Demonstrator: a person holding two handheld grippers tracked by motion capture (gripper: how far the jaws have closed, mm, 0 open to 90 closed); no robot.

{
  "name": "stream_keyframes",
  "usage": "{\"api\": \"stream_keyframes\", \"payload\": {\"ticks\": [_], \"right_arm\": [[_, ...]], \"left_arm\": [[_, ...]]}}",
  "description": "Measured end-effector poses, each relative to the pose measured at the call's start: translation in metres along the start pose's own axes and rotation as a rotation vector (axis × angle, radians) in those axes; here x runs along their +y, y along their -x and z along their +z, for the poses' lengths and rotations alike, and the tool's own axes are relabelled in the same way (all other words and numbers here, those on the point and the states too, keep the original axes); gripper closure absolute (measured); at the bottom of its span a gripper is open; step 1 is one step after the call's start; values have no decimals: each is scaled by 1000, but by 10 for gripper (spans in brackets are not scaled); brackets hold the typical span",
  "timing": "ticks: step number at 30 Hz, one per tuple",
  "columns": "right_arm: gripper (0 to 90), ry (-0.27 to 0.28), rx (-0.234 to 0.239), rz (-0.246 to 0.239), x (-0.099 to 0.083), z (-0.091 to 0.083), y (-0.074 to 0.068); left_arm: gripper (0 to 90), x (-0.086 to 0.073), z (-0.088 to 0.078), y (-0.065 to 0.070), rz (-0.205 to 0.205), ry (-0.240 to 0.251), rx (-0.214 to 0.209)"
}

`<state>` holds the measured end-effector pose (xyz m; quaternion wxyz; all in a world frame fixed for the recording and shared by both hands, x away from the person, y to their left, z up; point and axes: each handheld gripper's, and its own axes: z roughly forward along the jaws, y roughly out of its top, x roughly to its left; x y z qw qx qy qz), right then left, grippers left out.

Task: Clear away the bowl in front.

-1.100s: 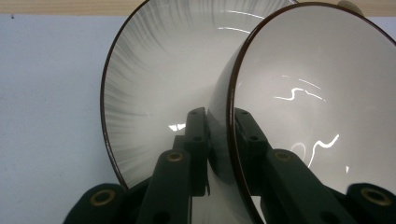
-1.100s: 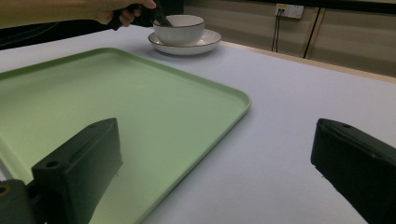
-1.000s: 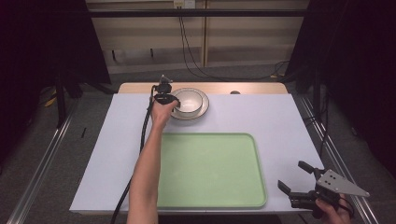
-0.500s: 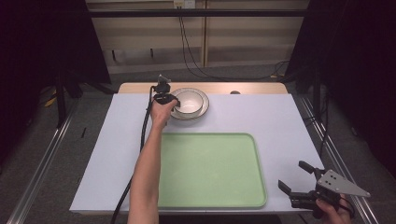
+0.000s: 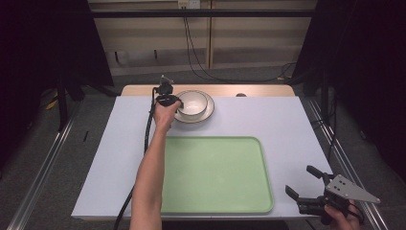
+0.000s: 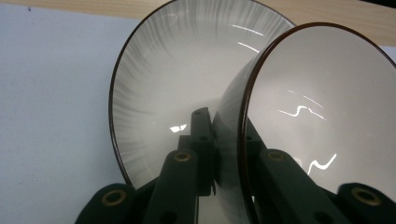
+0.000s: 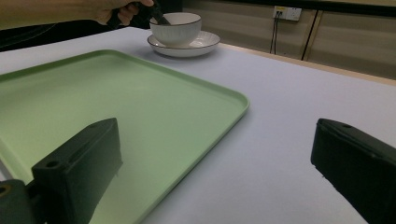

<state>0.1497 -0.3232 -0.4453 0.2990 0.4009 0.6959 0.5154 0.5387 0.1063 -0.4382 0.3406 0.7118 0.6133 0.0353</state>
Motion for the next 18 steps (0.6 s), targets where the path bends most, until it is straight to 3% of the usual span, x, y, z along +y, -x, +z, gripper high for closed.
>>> {"api": "stream_keyframes", "payload": {"ticks": [6,7,11,12,18], "right_arm": [[15,2,-2,0,0,0,0],[15,2,-1,-1,0,0,0],[15,3,-3,0,0,0,0],[15,3,-7,0,0,0,0],[15,8,5,0,0,-1,1]], "left_arm": [[823,3,-11,-2,-5,21,-9],[823,3,-12,-3,10,16,-11],[823,4,-16,-2,-6,28,-23],[823,5,-17,-2,11,26,-18],[823,5,-26,0,25,40,-30]]}}
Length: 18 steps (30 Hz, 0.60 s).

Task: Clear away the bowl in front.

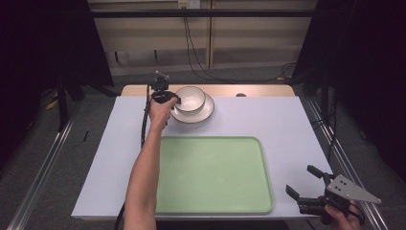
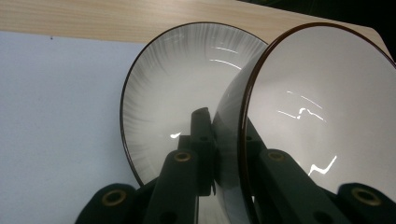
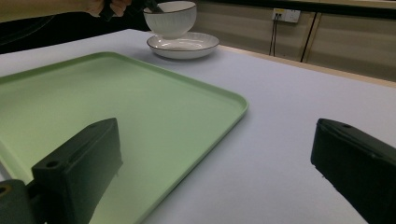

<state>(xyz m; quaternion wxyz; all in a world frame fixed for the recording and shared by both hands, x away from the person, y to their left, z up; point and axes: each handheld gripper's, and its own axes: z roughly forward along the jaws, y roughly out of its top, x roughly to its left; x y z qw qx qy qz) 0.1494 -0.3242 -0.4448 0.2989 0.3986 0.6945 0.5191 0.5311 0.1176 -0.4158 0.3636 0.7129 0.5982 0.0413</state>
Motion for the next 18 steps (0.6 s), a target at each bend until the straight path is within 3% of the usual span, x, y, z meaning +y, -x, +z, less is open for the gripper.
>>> {"api": "stream_keyframes", "payload": {"ticks": [13,18], "right_arm": [[14,7,-4,9,-1,0,0],[14,8,-5,11,-1,0,0]], "left_arm": [[823,0,-20,2,30,19,-24],[823,-3,-25,6,42,12,-53]]}}
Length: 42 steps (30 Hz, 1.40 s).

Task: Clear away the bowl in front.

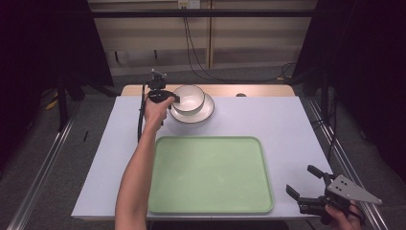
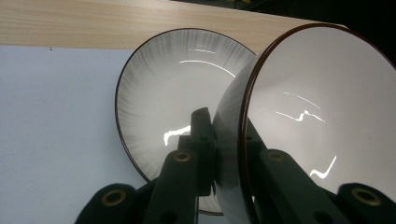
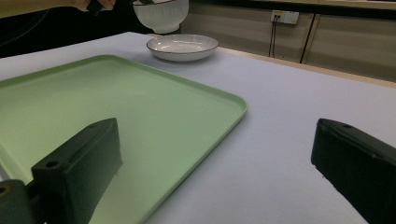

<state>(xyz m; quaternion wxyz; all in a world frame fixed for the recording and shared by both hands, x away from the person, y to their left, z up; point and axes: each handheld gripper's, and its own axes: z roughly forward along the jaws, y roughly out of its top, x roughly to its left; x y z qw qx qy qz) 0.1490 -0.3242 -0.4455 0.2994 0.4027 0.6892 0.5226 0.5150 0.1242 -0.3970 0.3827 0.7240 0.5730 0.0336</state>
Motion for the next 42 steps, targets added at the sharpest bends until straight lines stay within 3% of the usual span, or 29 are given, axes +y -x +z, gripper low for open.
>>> {"api": "stream_keyframes", "payload": {"ticks": [21,24,25,26,28,32,38,39,42], "right_arm": [[14,15,-5,-3,0,0,-1],[14,19,-5,-5,0,0,-1],[14,18,-7,-2,0,0,-1],[14,17,-7,-3,0,0,-1],[14,22,-9,-6,0,0,-1],[14,23,-10,-7,0,1,-1],[14,25,-12,-11,0,1,-1],[14,25,-12,-11,0,1,-2],[14,26,-10,-8,0,1,-1]], "left_arm": [[823,-9,-21,23,87,-6,-47],[823,-12,-24,28,117,-17,-60],[823,-13,-25,30,105,-7,-63],[823,-13,-27,30,129,-25,-67],[823,-14,-27,31,119,-12,-71],[823,-17,-31,36,142,-22,-88],[823,-23,-32,45,164,-20,-95],[823,-25,-32,47,171,-35,-120],[823,-28,-30,52,179,-39,-126]]}}
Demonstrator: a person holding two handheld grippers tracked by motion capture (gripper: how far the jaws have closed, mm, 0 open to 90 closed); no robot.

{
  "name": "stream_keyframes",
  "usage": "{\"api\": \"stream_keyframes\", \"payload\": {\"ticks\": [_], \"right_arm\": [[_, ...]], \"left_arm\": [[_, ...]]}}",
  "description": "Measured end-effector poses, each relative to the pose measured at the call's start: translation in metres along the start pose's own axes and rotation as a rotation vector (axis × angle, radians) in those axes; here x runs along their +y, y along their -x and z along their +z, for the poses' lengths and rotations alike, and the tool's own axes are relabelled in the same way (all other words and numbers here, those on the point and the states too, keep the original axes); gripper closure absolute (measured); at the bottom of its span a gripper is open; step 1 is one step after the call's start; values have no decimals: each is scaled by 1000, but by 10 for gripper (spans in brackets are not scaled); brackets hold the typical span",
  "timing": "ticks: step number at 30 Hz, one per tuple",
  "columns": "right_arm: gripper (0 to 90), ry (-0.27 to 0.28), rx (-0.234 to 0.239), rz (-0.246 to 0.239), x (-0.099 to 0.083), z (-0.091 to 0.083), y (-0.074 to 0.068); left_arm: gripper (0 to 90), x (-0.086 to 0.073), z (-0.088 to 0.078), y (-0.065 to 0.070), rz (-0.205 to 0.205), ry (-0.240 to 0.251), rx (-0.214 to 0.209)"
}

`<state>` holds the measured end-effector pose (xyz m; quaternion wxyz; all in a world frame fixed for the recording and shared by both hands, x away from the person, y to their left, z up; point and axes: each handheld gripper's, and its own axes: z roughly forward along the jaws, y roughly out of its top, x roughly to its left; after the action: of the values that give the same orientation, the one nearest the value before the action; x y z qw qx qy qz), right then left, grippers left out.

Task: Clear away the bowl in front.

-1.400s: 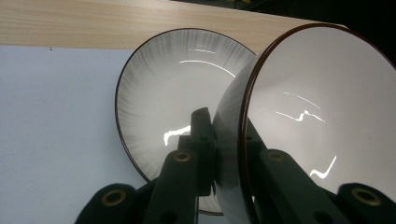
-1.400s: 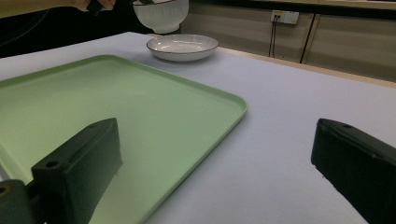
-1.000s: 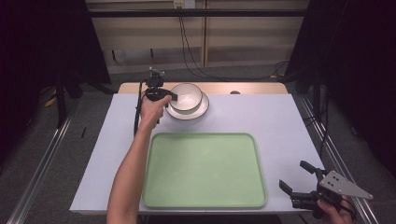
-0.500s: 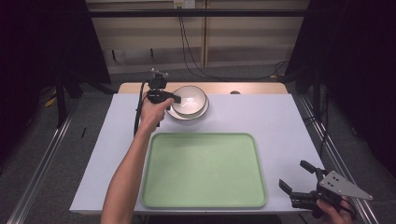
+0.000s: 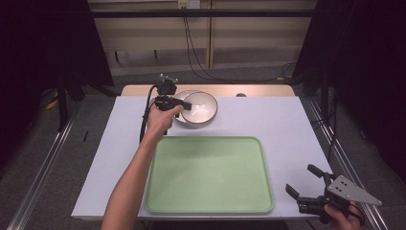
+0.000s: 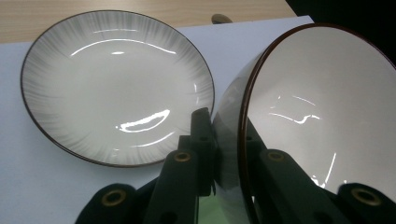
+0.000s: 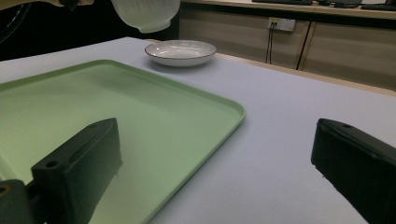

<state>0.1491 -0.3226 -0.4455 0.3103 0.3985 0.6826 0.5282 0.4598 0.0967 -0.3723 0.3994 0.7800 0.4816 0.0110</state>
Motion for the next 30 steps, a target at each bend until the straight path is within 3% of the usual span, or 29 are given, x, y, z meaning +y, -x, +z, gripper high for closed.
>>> {"api": "stream_keyframes", "payload": {"ticks": [30], "right_arm": [[14,9,1,-1,0,0,0]], "left_arm": [[823,-10,33,55,104,-89,-109]]}}
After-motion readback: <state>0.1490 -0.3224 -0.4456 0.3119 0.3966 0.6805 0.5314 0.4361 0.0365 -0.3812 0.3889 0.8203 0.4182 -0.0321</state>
